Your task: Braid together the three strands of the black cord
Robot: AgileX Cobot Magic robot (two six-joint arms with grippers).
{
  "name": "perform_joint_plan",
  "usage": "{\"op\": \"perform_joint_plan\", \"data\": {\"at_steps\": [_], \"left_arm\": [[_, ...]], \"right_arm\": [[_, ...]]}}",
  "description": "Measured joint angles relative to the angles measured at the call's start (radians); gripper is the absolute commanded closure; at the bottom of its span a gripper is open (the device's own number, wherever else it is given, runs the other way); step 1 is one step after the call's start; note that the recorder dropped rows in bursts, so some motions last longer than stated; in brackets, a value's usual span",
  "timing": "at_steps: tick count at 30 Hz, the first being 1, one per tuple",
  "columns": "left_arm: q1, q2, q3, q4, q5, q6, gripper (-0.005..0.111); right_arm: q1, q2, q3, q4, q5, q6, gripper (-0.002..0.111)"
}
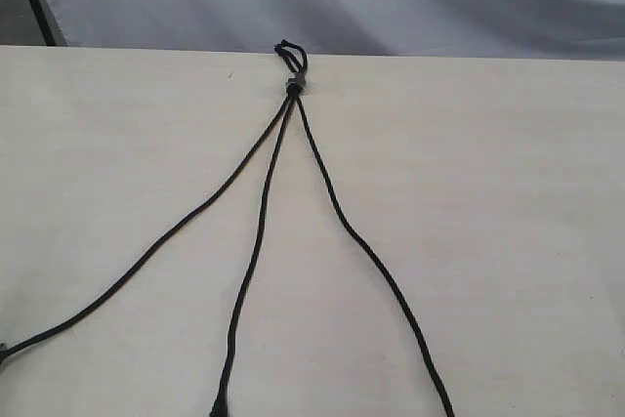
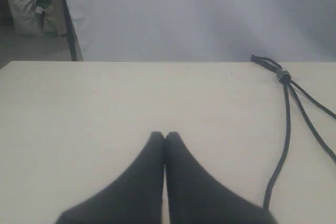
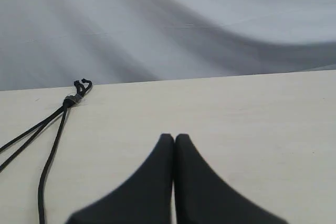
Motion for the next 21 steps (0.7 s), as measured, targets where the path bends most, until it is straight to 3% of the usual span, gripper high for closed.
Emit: {"op": "perform_joint_plan", "data": {"at_steps": [10, 14, 16, 18, 19, 21], "left_arm": [[0.0, 0.0, 0.0, 0.0, 0.0, 0.0, 0.107], [0.0, 0.0, 0.0, -0.031, -0.041, 0.0, 0.107], [0.0, 0.0, 0.0, -0.074, -0.145, -0.017, 0.107], [0.0, 0.0, 0.0, -0.128, -0.357, -0.113, 0.107], [0.0, -0.002, 0.0, -0.141, -0.504, -0.238, 0.107], [0.0, -0.002, -0.002, -0.142, -0.693, -0.296, 0.107]], "right_arm": [[0.0, 0.0, 0.0, 0.0, -0.002, 0.003, 0.108], [0.0, 0.0, 0.0, 0.088, -0.058, 0.091, 0.108], [0.0, 0.0, 0.0, 0.156, -0.114, 0.154, 0.108], [0.0, 0.0, 0.0, 0.224, -0.24, 0.227, 0.108], [0.0, 0.0, 0.0, 0.242, -0.345, 0.249, 0.108], [0.0, 0.0, -0.006, 0.2, -0.462, 0.256, 0.108]]}}
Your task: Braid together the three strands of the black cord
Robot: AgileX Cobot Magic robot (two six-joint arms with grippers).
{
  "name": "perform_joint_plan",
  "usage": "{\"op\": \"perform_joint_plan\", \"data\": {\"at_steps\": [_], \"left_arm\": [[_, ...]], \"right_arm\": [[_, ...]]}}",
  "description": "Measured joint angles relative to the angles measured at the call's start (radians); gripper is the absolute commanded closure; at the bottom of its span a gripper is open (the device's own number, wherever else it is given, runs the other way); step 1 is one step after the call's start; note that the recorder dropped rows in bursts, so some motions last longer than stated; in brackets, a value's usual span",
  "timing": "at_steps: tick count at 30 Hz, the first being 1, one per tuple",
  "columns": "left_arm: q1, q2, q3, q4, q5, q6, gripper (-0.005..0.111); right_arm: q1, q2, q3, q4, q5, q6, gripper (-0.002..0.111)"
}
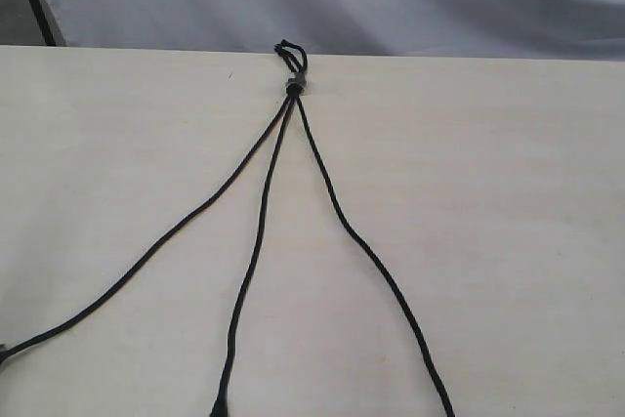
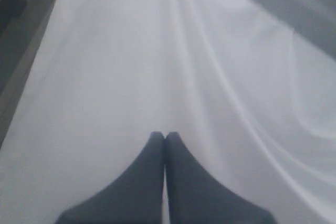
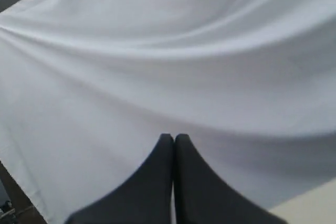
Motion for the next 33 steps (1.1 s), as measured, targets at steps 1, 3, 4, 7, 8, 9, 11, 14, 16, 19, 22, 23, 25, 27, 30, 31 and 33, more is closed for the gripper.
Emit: {"op": "perform_joint_plan", "data": {"at_steps": [1, 3, 4, 7, 8, 9, 11, 14, 16, 19, 22, 23, 25, 27, 30, 31, 33], "left_arm": [[0.0, 0.0, 0.0, 0.0, -0.05, 0.023, 0.107], [0.0, 0.055, -0.004, -0.037, -0.155, 0.08, 0.107], [0.0, 0.099, -0.016, -0.039, -0.144, 0.096, 0.107], [0.0, 0.315, -0.1, -0.041, -0.021, 0.167, 0.107], [0.0, 0.379, -0.135, -0.043, 0.034, 0.185, 0.107], [0.0, 0.465, -0.186, -0.034, 0.117, 0.205, 0.107], [0.0, 0.614, -0.277, 0.001, 0.263, 0.217, 0.107], [0.0, 0.762, -0.353, 0.017, 0.396, 0.243, 0.107], [0.0, 0.862, -0.387, 0.019, 0.46, 0.264, 0.107], [0.0, 0.994, -0.41, 0.021, 0.509, 0.282, 0.107], [0.0, 1.075, -0.416, 0.021, 0.526, 0.286, 0.107], [0.0, 1.092, -0.416, 0.021, 0.526, 0.289, 0.107], [0.0, 1.121, -0.416, 0.021, 0.53, 0.289, 0.107], [0.0, 1.132, -0.416, 0.021, 0.534, 0.289, 0.107], [0.0, 1.135, -0.416, 0.021, 0.537, 0.289, 0.107], [0.0, 1.135, -0.416, 0.021, 0.537, 0.289, 0.107], [0.0, 1.135, -0.416, 0.021, 0.537, 0.289, 0.107]], "right_arm": [[0.0, 0.0, -0.013, -0.04, -0.012, 0.0, 0.108], [0.0, 0.06, -0.152, -0.176, -0.012, 0.023, 0.108], [0.0, 0.114, -0.214, -0.225, 0.026, 0.044, 0.108], [0.025, 0.41, -0.424, -0.321, 0.283, 0.105, 0.108], [0.061, 0.501, -0.46, -0.321, 0.345, 0.105, 0.108], [0.123, 0.622, -0.499, -0.318, 0.406, 0.089, 0.108], [0.269, 0.836, -0.563, -0.315, 0.485, 0.039, 0.108], [0.421, 1.065, -0.654, -0.315, 0.552, 0.01, 0.108], [0.512, 1.192, -0.719, -0.315, 0.592, 0.001, 0.108], [0.611, 1.368, -0.827, -0.315, 0.65, -0.004, 0.108], [0.687, 1.519, -0.932, -0.315, 0.712, -0.004, 0.107], [0.71, 1.568, -0.968, -0.315, 0.736, -0.004, 0.106], [0.749, 1.658, -1.037, -0.315, 0.77, -0.004, 0.097], [0.789, 1.739, -1.099, -0.313, 0.801, -0.004, 0.085], [0.838, 1.841, -1.176, -0.313, 0.836, -0.004, 0.065], [0.848, 1.868, -1.196, -0.31, 0.849, -0.004, 0.061], [0.866, 1.928, -1.241, -0.295, 0.877, -0.004, 0.056]]}}
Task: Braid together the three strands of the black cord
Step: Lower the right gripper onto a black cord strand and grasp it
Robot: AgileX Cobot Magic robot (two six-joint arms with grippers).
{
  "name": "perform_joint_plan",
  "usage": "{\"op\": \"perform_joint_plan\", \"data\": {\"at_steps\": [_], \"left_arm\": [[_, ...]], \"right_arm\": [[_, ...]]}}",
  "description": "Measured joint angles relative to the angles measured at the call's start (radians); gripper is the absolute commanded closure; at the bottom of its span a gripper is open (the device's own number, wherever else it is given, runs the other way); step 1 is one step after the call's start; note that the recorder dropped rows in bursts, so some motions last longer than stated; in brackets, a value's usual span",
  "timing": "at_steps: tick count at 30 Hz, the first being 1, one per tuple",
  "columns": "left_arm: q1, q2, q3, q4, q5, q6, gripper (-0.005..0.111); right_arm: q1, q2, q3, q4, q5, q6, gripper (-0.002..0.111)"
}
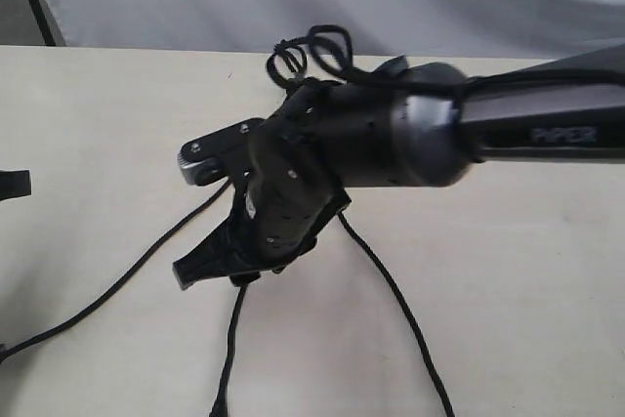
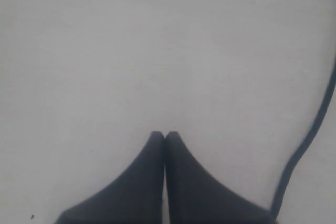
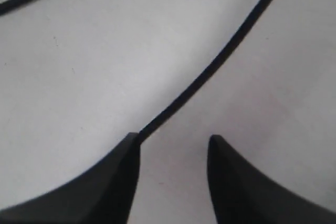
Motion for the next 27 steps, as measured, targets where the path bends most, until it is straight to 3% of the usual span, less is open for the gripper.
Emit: {"op": "perform_joint_plan", "data": {"at_steps": [12, 15, 19, 27], "left_arm": [[0.0, 0.0, 0.0, 0.0, 0.0, 0.002, 0.107], [0.0, 0.0, 0.0, -0.002, 0.0, 0.002, 0.107], [0.0, 0.0, 0.0, -0.002, 0.0, 0.002, 0.107], [0.0, 0.0, 0.0, -0.002, 0.0, 0.002, 0.107]], "right_arm": [[0.038, 0.145, -0.092, 0.08, 0.047, -0.002, 0.058], [0.038, 0.156, -0.094, 0.083, 0.054, -0.011, 0.074], [0.038, 0.16, -0.096, 0.085, 0.073, -0.028, 0.107], [0.02, 0.138, -0.156, 0.047, 0.198, -0.114, 0.109]]}}
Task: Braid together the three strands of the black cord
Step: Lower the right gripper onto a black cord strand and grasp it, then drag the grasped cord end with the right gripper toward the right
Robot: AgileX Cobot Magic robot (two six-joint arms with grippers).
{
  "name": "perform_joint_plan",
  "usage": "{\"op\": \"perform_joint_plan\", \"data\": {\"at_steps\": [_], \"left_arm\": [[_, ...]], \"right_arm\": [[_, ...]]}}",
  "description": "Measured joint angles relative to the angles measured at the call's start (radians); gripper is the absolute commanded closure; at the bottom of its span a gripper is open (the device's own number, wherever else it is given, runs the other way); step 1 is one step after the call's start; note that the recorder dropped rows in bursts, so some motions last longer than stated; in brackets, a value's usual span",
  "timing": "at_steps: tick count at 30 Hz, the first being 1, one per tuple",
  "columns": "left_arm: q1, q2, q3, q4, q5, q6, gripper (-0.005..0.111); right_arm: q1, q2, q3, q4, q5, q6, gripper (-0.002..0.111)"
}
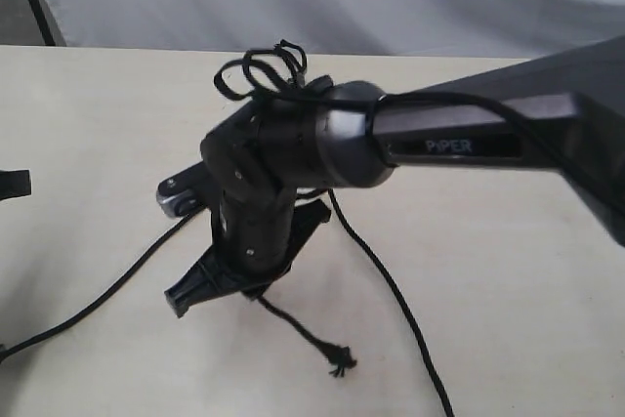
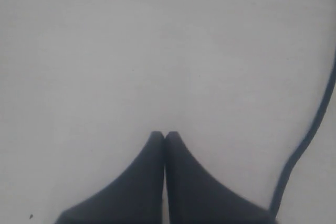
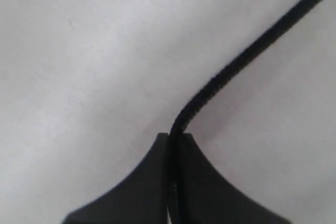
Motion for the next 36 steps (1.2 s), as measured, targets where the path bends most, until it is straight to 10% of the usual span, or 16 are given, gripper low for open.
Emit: {"op": "perform_joint_plan", "data": {"at_steps": [16, 28, 36], "left_arm": [[0.0, 0.0, 0.0, 0.0, 0.002, 0.0, 0.107], [0.0, 0.0, 0.0, 0.0, 0.002, 0.0, 0.107], [0.0, 0.0, 0.0, 0.0, 0.002, 0.0, 0.107]], "right_arm": [[-0.391, 0.003, -0.075, -0.16, 0.191, -0.046, 0.109], [-0.394, 0.015, 0.11, -0.027, 0.074, -0.157, 0.109], [-0.216, -0.038, 0.199, 0.081, 0.025, -0.316, 0.109]]}}
